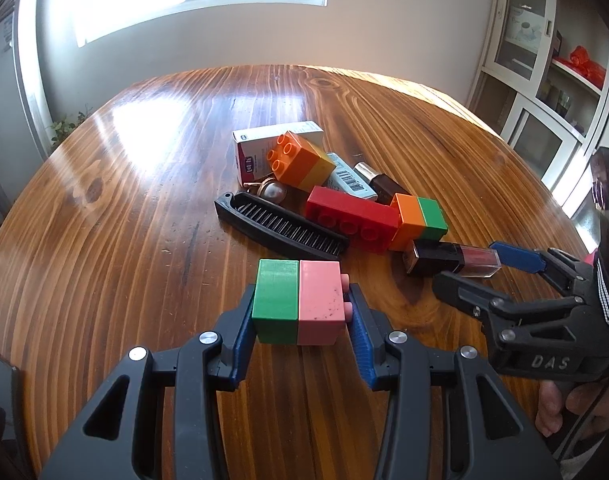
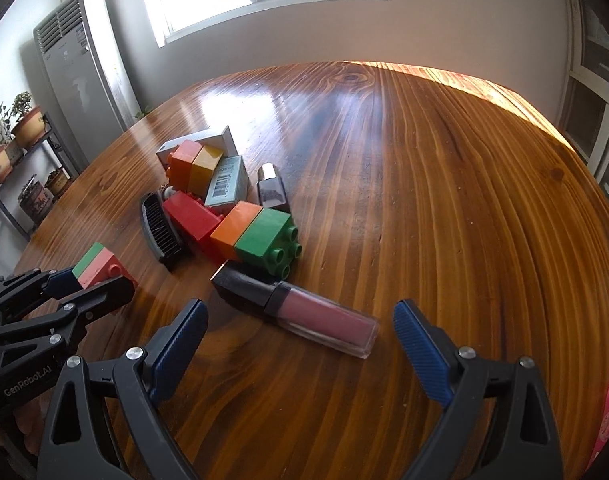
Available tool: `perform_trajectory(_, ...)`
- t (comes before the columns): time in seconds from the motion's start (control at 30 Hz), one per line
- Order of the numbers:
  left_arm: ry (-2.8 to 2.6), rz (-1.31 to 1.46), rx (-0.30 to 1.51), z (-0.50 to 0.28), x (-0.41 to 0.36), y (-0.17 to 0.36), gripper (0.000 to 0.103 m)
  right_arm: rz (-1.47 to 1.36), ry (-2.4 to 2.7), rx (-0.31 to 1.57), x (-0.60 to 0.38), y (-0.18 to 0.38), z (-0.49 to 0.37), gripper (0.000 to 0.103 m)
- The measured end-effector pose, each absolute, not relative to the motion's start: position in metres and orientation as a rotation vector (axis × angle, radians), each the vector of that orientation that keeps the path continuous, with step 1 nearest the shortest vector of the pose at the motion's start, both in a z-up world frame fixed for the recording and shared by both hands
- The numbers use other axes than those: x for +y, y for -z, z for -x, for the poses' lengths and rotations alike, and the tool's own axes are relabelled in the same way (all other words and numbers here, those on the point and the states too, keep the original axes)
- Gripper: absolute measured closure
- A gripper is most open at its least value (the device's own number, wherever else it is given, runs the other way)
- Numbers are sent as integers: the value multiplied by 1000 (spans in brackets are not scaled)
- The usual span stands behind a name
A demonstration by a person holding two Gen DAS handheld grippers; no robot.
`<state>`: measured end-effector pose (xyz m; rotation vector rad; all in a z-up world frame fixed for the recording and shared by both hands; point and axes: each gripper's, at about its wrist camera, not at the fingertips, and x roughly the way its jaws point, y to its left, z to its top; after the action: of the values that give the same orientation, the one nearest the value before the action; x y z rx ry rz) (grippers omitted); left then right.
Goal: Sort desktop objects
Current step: 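Grasp the pink lip gloss with the right gripper while left holds the block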
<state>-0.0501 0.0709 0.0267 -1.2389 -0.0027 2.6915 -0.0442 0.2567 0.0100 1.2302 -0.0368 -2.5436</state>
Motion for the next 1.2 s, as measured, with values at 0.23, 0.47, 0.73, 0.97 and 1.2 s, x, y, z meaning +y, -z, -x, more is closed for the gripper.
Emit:
perform_trajectory(0.23,-2692,1244,-8,47,69,-27,57,-1196,2417,-58,244,-13,20,7)
perform_trajectory(0.47,-2695,1242,-20,47,68,-29,57,-1221,2529,-25,244,-12,37,38)
perform_trajectory(0.73,-2689,1240,-17,44,71,-30,57,-1211,2520,112,222,-9,43,42)
perform_trajectory(0.97,-2688,1240,-15,44,72,-29,57,-1206,2542,181,219,-11,37,77)
perform_trajectory(1.2,-2683,1232,-7,43,77,-29,57,-1202,2568,57,230,-16,23,78)
